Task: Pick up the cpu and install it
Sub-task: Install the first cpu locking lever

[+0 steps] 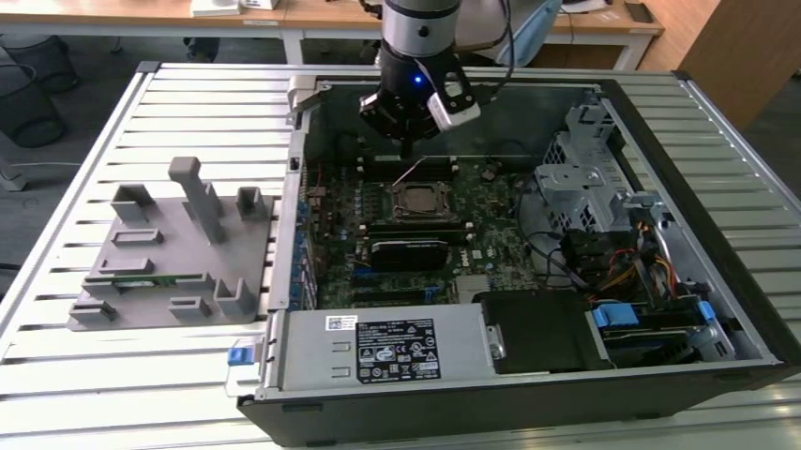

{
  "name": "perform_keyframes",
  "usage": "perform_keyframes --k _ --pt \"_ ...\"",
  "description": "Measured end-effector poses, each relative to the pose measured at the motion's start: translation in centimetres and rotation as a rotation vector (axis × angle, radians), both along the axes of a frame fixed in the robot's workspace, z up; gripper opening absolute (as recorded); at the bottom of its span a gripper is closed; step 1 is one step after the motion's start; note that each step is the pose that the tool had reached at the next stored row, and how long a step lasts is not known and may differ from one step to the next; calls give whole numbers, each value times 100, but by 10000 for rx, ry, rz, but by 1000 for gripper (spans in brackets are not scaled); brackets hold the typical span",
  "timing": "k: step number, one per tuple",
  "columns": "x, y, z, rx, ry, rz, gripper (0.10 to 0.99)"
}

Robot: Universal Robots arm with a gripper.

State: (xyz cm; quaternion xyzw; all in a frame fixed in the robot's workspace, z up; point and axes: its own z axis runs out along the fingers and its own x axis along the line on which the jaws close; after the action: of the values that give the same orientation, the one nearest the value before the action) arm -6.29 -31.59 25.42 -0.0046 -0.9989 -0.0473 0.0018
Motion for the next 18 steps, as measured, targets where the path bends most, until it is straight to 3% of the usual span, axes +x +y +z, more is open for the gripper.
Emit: perform_keyframes --k 9,13,18 --pt "87 4 -100 -1 0 16 106" --pt "89 4 -123 0 0 507 106" --pt "112 30 -152 0 0 583 106"
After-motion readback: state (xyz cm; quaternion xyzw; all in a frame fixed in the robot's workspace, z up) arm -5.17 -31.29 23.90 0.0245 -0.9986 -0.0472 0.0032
